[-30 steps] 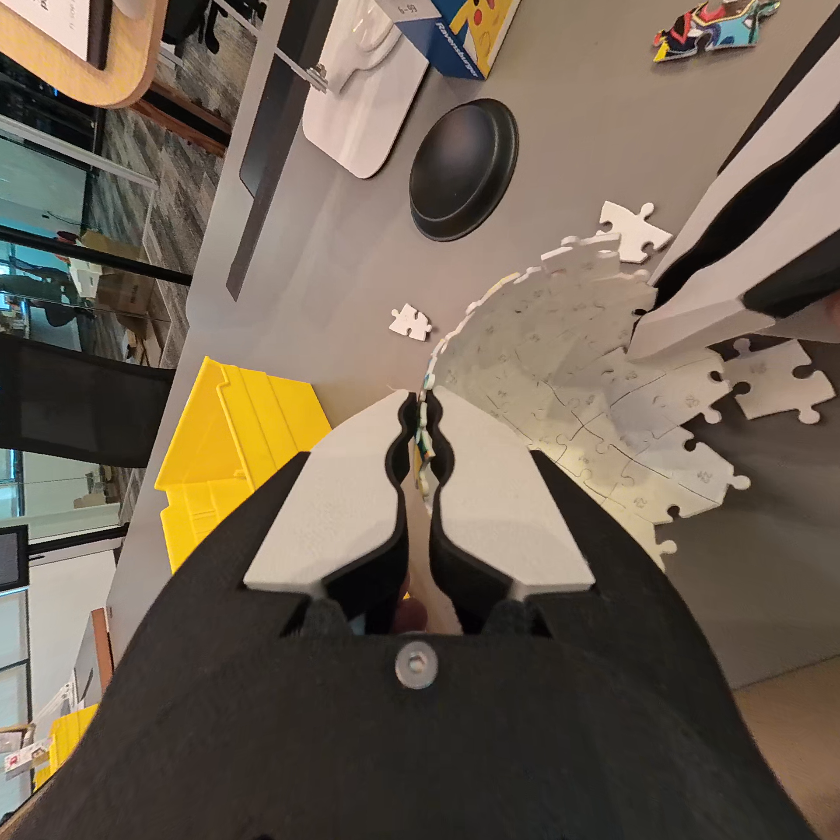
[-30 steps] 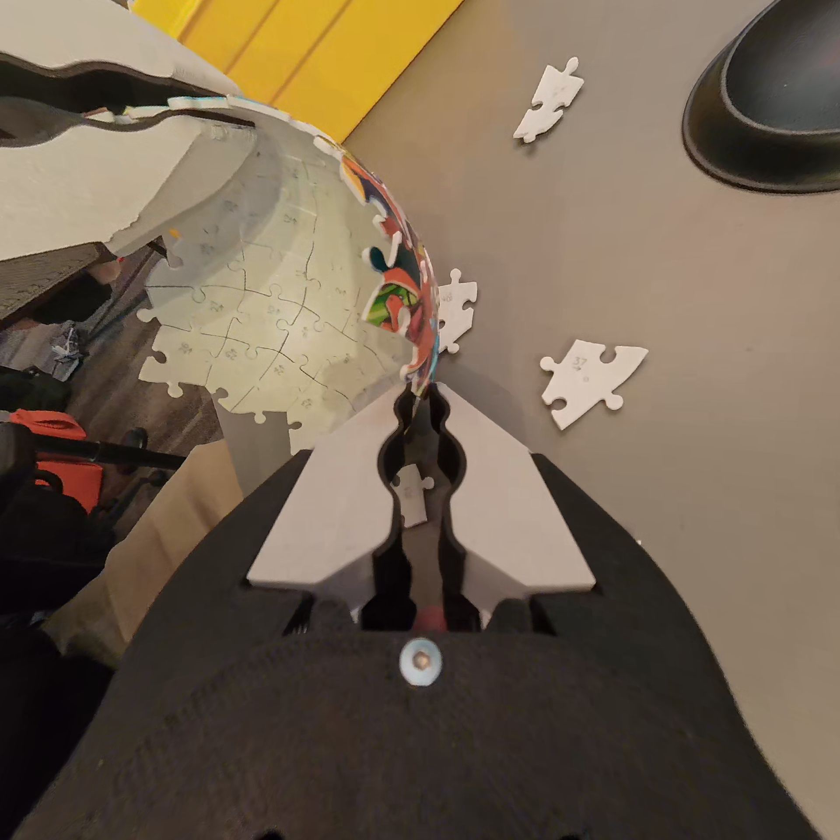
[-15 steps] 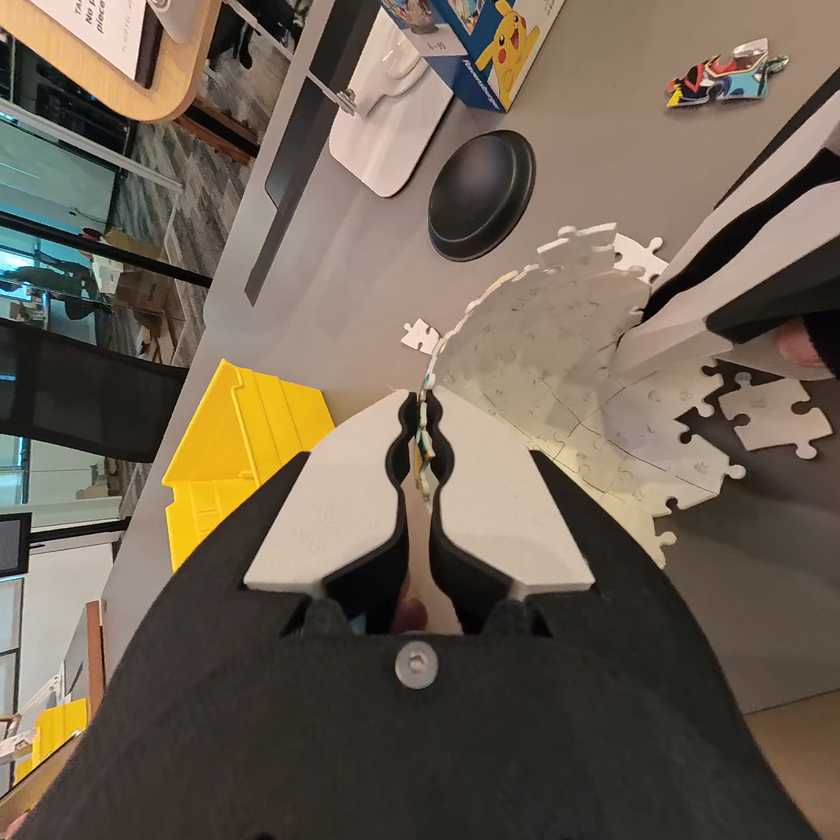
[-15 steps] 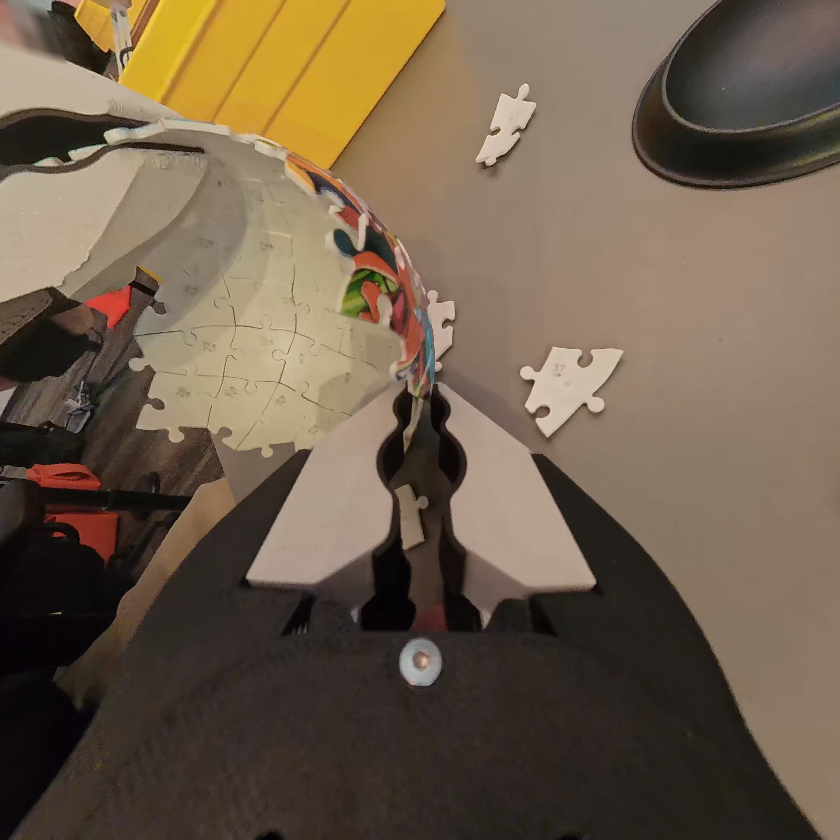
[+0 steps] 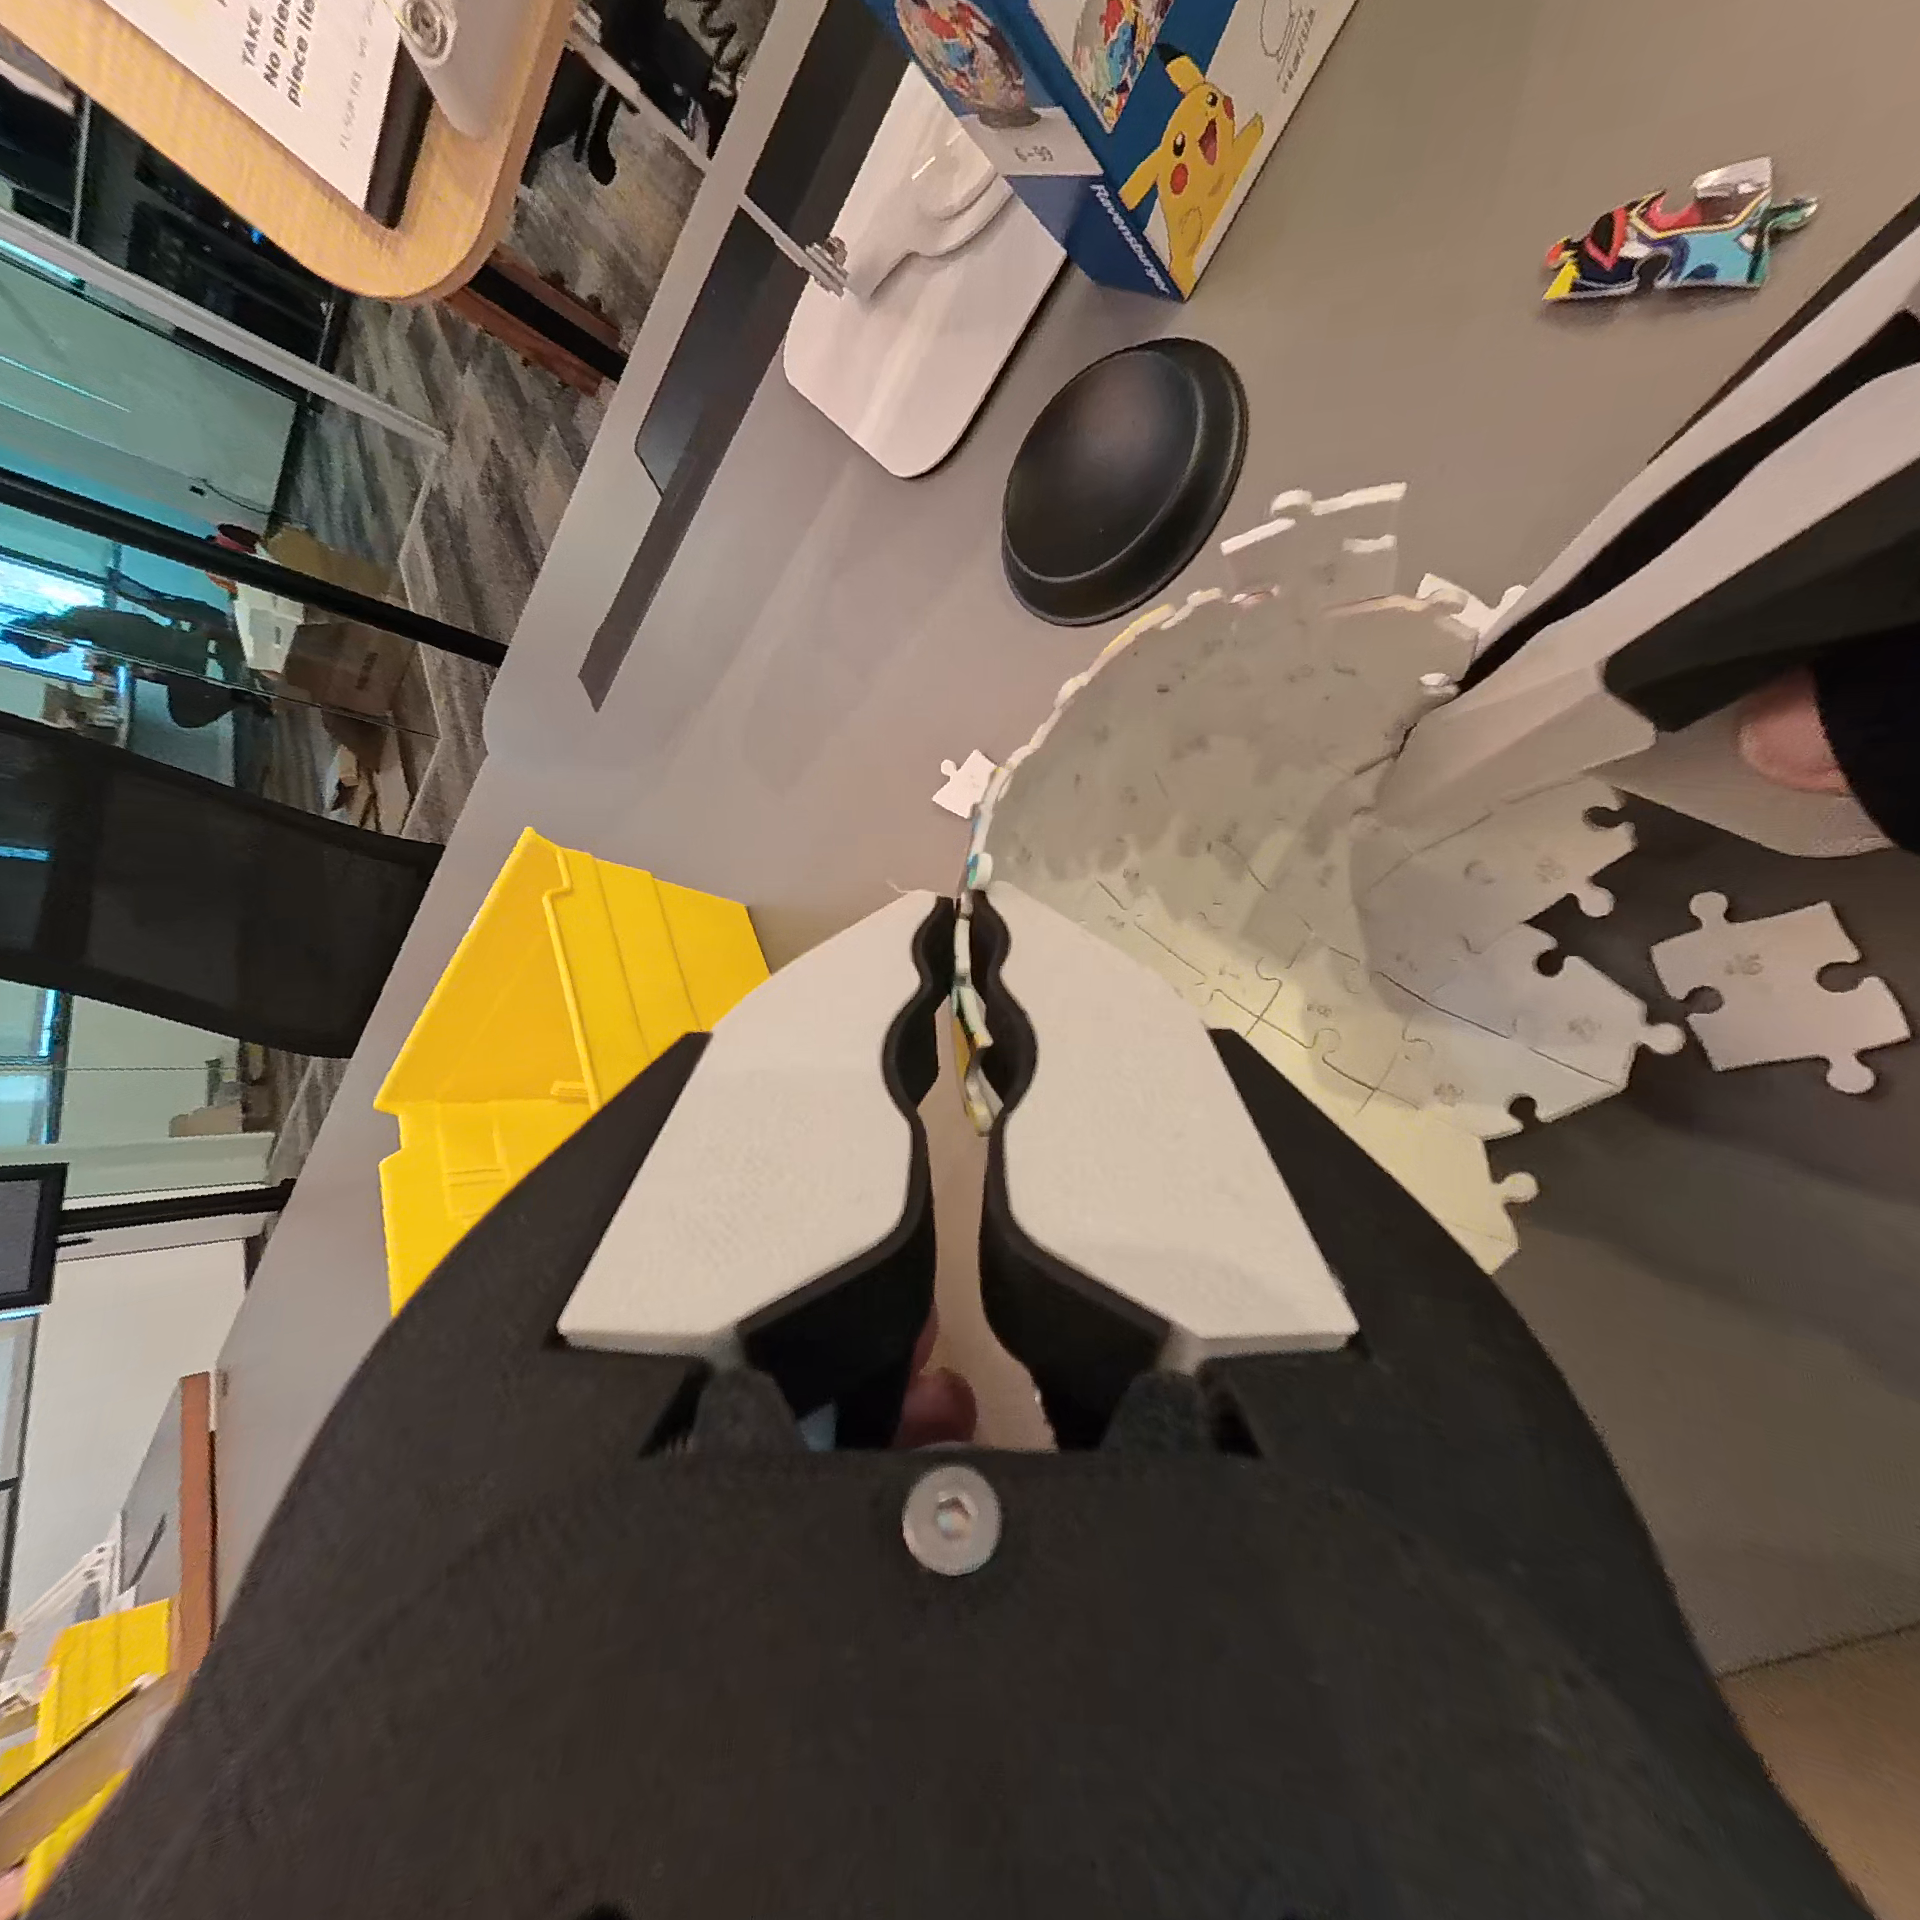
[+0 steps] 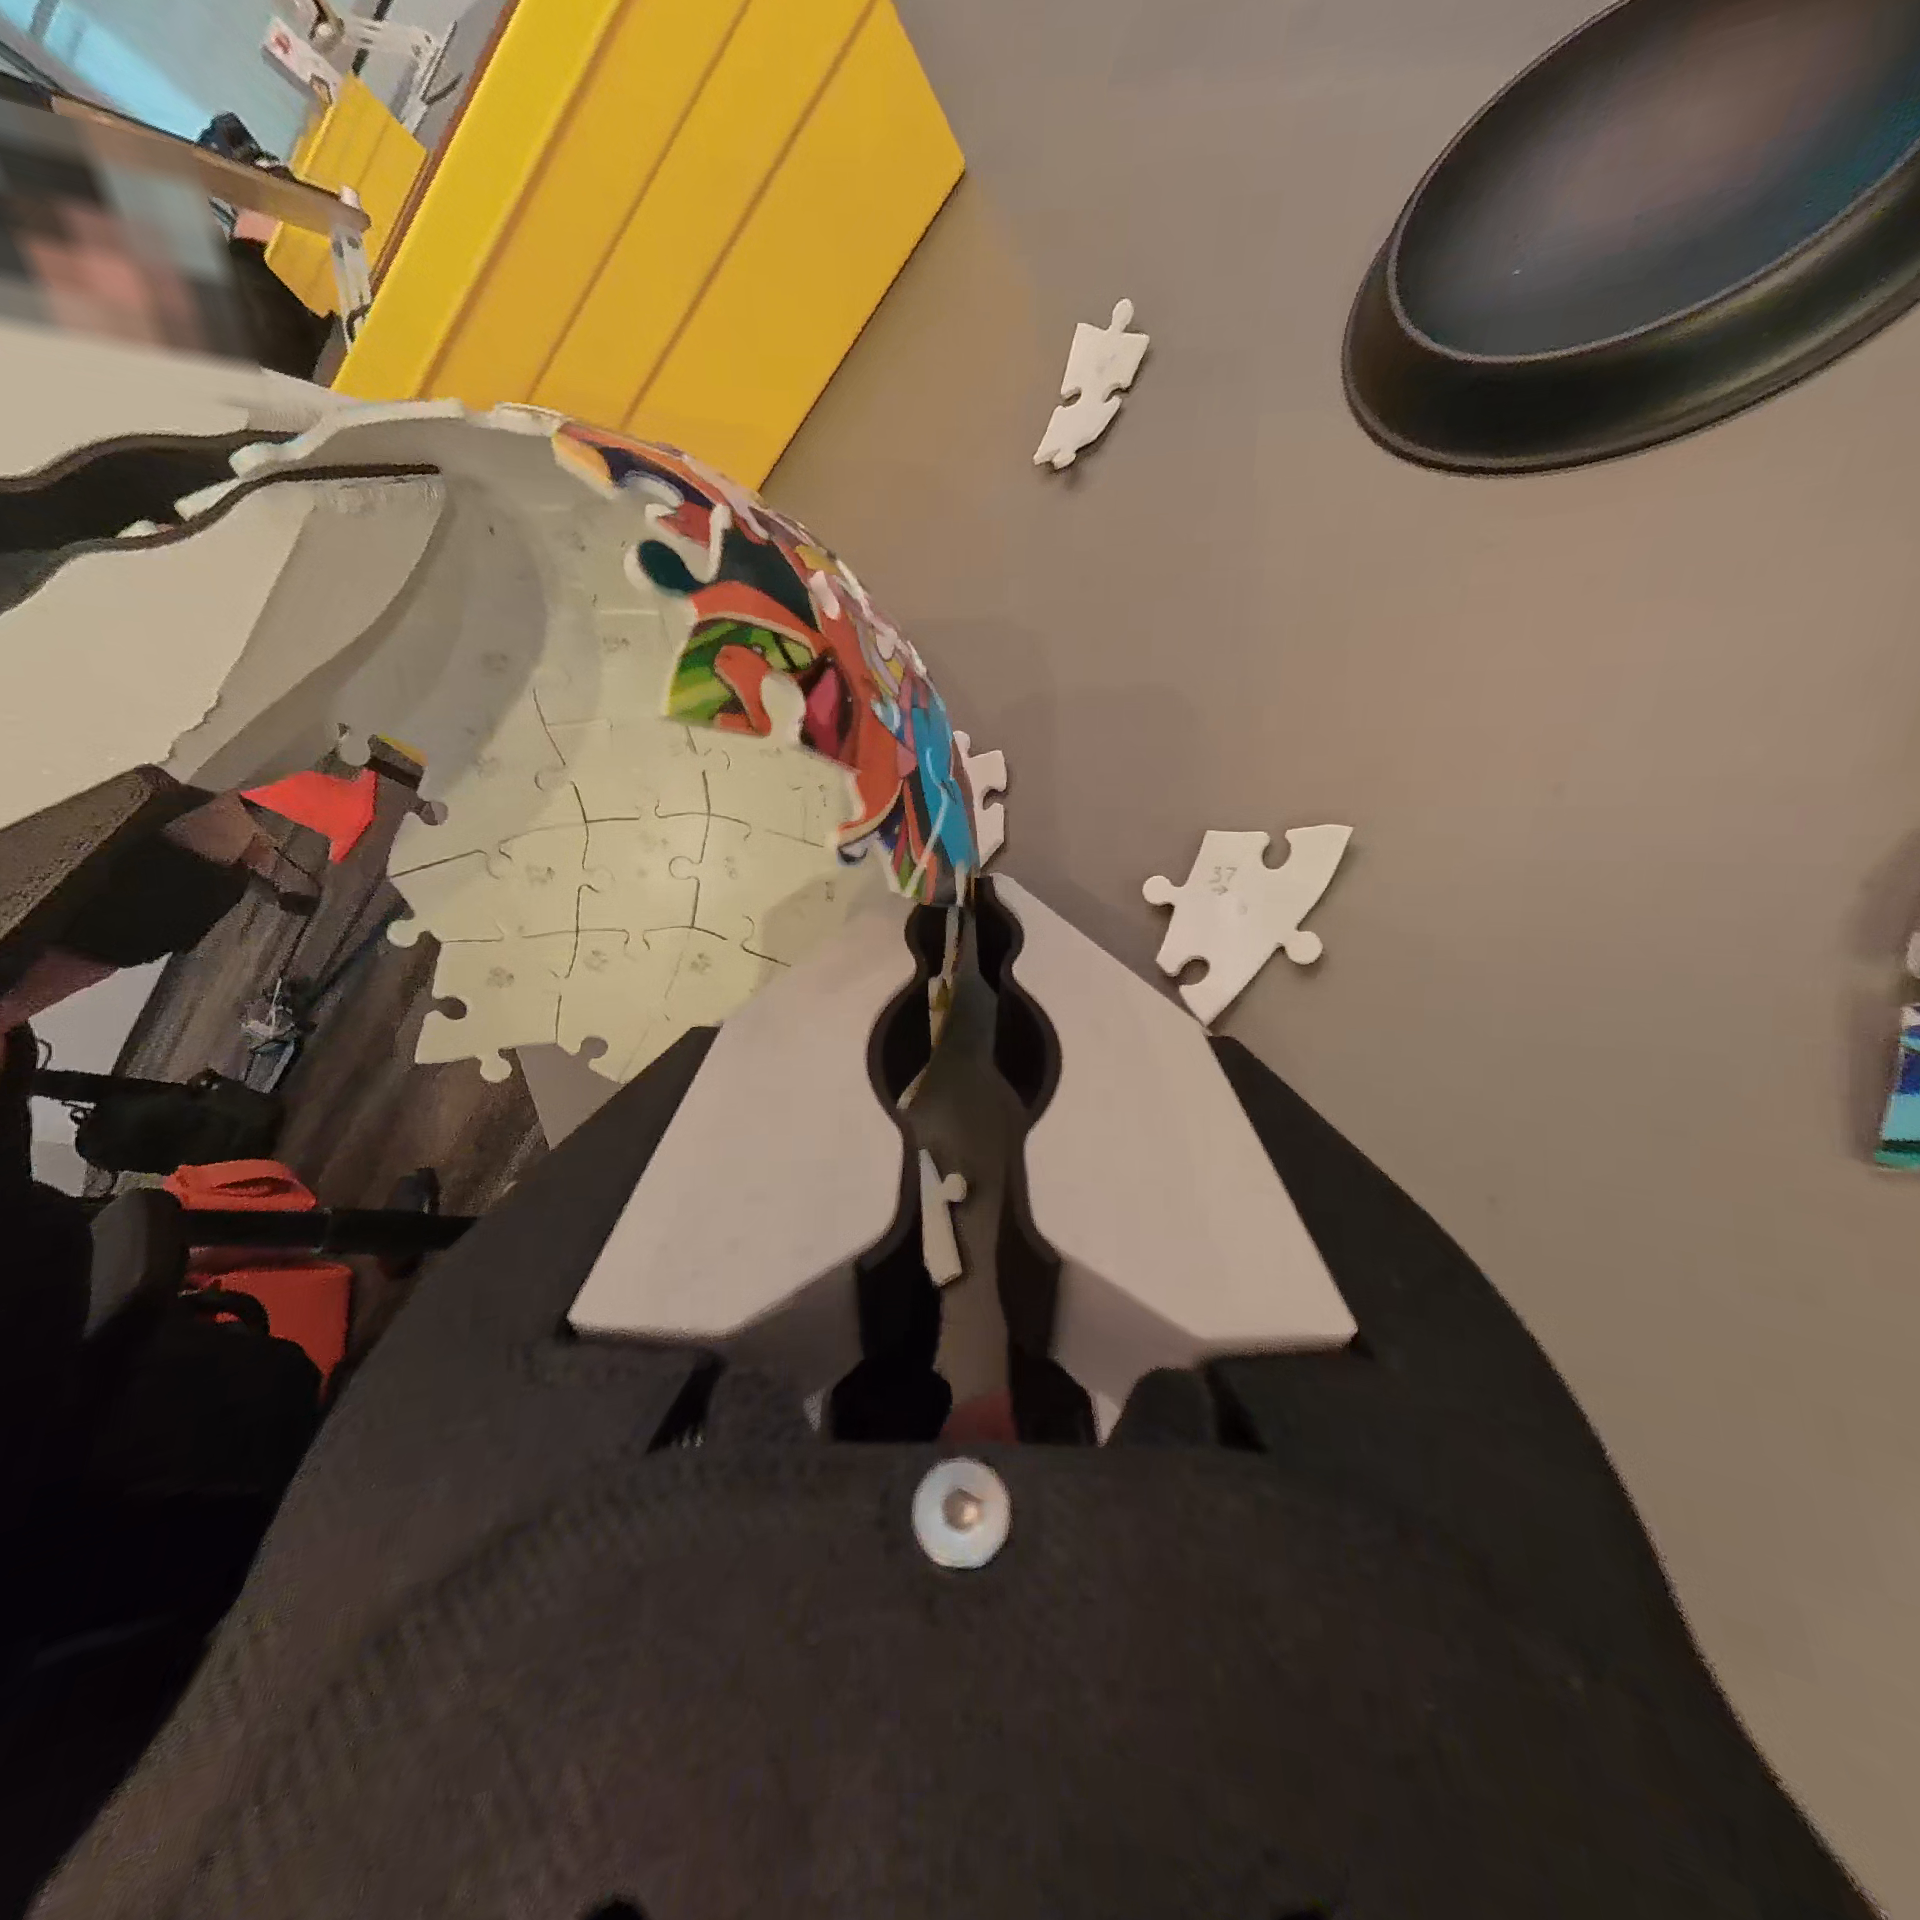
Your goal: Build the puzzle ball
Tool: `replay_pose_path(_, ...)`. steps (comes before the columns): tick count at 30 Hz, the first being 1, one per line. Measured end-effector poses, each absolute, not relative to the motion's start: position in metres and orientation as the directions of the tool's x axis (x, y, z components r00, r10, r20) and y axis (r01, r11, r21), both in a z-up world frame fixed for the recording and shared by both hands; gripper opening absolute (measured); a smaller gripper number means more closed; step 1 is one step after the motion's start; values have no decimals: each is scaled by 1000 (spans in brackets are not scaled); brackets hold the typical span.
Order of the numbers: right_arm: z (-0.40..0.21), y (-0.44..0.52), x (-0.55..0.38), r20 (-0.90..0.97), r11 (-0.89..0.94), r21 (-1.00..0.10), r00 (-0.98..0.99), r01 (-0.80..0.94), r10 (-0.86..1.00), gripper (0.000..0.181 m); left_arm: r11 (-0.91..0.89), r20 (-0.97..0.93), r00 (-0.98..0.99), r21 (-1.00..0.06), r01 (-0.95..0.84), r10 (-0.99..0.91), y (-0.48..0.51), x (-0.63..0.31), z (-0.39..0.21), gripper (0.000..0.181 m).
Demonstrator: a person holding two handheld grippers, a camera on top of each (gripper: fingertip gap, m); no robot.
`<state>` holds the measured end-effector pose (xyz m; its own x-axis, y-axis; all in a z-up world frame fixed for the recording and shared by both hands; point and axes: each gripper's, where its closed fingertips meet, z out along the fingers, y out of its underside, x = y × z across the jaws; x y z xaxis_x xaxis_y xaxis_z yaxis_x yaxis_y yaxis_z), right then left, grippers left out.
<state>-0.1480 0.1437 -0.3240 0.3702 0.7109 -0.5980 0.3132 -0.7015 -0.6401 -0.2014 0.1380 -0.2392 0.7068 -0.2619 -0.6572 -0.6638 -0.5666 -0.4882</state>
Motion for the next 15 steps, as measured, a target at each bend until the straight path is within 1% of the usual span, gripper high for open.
replay_pose_path(4,-326,147,-148,-598,-707,-637,381,309,705,4,-575,-640,722,-497,-650,-263,138,-204,-245,2)
replay_pose_path(6,-328,147,-147,-600,-714,-626,390,314,698,16,-578,-628,734,-507,-639,-261,138,-204,-247,2)
replay_pose_path(8,-327,150,-147,-596,-711,-632,394,306,700,14,-582,-617,743,-514,-630,-260,139,-205,-248,2)
replay_pose_path(9,-327,151,-147,-589,-707,-636,398,309,704,6,-580,-613,746,-519,-628,-258,139,-205,-249,2)
replay_pose_path(10,-327,151,-147,-579,-701,-642,402,311,709,4,-581,-612,749,-522,-624,-255,139,-205,-249,2)
replay_pose_path(15,-328,153,-147,-558,-686,-650,409,327,722,3,-580,-602,758,-533,-616,-251,140,-205,-251,2)
